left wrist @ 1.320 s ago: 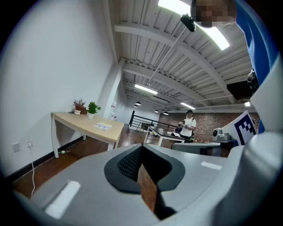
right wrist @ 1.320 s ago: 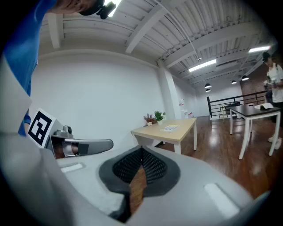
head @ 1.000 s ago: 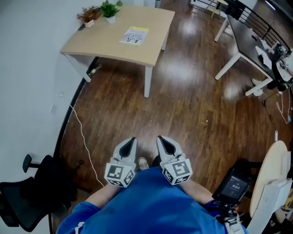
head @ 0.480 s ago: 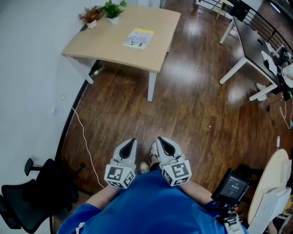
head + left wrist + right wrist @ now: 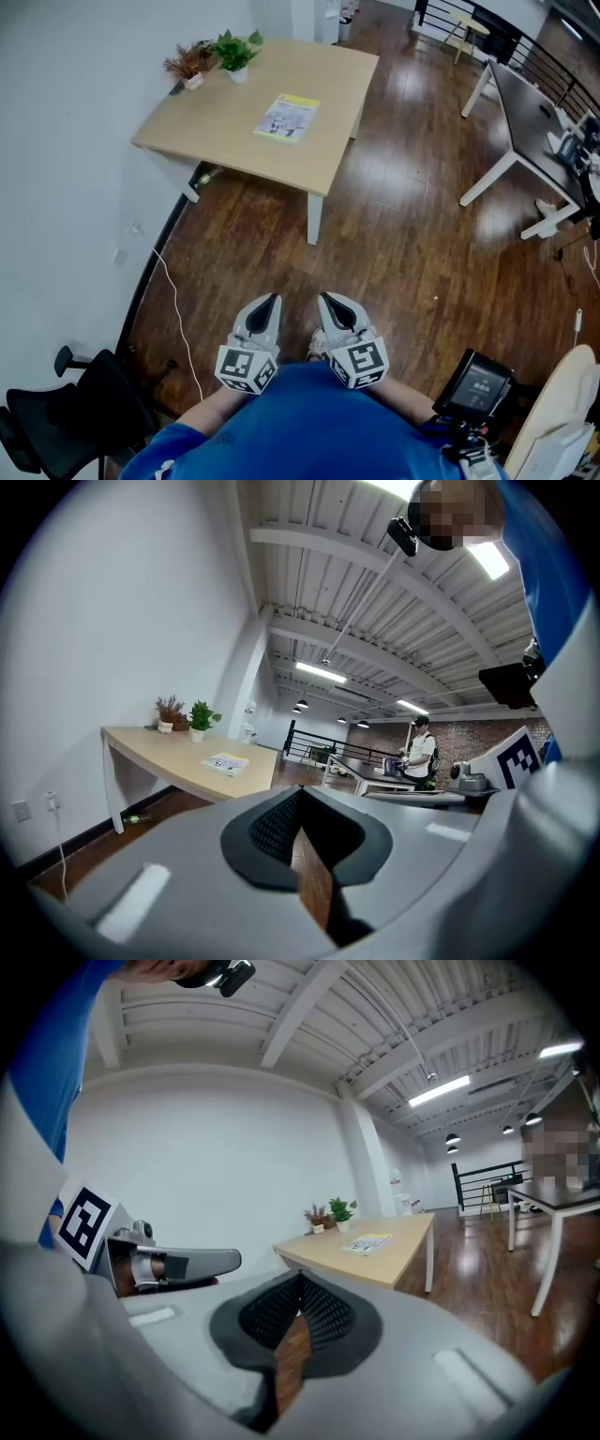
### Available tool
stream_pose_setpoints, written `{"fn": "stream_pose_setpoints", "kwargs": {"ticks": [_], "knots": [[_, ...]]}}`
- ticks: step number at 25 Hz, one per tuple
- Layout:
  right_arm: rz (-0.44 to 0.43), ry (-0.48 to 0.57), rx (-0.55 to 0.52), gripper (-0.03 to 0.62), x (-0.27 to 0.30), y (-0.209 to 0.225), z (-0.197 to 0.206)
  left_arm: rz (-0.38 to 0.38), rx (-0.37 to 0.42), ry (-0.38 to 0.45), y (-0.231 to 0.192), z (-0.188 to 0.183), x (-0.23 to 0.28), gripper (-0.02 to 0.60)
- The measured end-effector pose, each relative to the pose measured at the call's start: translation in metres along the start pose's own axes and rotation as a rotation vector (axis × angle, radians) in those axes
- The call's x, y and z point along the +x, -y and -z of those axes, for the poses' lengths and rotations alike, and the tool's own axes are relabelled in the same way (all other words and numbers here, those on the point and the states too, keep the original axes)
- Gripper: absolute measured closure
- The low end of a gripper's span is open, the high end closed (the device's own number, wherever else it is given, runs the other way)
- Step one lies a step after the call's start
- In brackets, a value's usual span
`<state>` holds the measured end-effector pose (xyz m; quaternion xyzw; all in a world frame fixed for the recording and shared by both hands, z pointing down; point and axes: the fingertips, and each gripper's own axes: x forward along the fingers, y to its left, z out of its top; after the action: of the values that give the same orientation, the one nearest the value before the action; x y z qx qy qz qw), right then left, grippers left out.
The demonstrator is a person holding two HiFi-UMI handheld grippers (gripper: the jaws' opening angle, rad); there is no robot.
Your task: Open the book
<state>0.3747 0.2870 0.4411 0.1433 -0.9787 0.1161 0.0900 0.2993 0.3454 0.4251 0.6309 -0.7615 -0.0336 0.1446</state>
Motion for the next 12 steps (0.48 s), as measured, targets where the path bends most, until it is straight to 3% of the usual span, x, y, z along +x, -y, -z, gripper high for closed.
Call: {"fn": "stream_pose_setpoints", "kwargs": {"ticks": [12], "knots": [[-0.013, -0.019, 0.038, 0.592, 0.076, 0.045, -0.014, -0.027, 0.019, -0.024, -0.043, -0.015, 0.072, 0.574]]}}
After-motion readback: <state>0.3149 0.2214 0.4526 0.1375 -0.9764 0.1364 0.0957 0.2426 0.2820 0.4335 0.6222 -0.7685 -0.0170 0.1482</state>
